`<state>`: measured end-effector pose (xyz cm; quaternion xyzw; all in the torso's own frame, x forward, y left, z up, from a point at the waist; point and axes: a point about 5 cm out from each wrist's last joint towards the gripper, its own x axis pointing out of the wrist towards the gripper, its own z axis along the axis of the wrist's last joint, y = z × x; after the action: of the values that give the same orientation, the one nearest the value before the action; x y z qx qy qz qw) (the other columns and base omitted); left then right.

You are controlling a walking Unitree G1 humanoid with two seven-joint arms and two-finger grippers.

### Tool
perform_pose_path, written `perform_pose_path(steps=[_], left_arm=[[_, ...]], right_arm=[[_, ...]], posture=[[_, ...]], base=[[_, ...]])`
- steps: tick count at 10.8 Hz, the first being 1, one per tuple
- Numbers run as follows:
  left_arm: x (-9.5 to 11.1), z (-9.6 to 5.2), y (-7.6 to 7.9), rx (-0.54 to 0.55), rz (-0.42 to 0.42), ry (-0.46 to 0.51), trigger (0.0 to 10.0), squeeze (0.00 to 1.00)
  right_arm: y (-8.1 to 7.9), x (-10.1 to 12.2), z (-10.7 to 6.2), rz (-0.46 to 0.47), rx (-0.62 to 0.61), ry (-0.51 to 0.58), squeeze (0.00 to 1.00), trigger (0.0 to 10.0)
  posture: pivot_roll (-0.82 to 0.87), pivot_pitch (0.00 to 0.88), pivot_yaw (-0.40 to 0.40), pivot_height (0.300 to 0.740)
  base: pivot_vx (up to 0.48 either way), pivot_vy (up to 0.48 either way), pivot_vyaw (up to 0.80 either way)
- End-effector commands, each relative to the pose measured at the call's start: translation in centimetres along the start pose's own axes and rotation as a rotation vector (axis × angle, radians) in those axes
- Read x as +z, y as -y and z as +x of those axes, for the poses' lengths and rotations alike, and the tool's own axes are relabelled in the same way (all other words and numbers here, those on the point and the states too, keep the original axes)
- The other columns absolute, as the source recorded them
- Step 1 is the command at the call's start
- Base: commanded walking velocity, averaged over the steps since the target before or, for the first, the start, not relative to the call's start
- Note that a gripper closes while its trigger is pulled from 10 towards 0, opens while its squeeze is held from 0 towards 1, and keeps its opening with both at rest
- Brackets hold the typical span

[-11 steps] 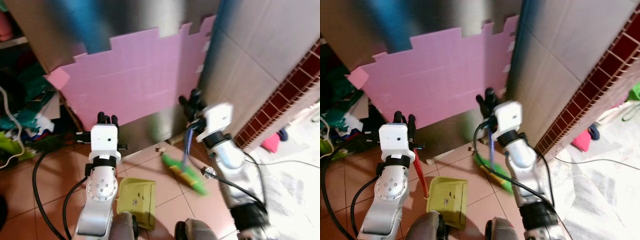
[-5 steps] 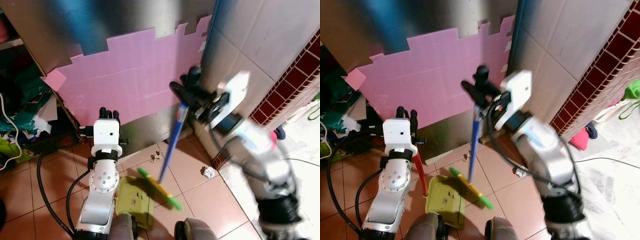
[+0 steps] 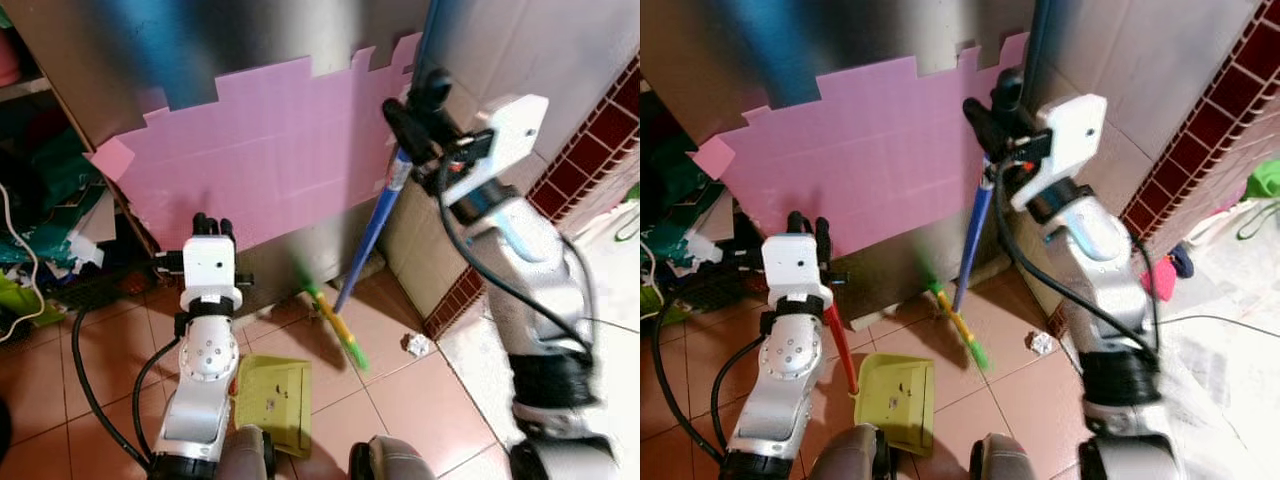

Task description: Sweep floor

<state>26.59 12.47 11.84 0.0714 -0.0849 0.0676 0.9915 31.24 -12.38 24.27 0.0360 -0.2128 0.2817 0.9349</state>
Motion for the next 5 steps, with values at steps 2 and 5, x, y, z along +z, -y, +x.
perform_pose_path(steps=[2, 5], left_arm=[[0.4, 0.2, 0.2, 0.007, -0.001, 0.016, 10.0, 0.00], [0.3, -0.1, 0.1, 0.011, 0.002, 0.010, 10.0, 0.00]], right_arm=[[-0.5, 1.1, 1.2, -0.012, 0.019, 0.082, 0.00, 10.0], [-3.3, 0.5, 1.7, 0.076, 0.183, 0.097, 0.00, 10.0]], posture=[[-0.07, 0.096, 0.012, 0.740], [-0.06, 0.112, 0.006, 0.740]], base=[[0.000, 0.000, 0.00], [0.000, 0.000, 0.00]])
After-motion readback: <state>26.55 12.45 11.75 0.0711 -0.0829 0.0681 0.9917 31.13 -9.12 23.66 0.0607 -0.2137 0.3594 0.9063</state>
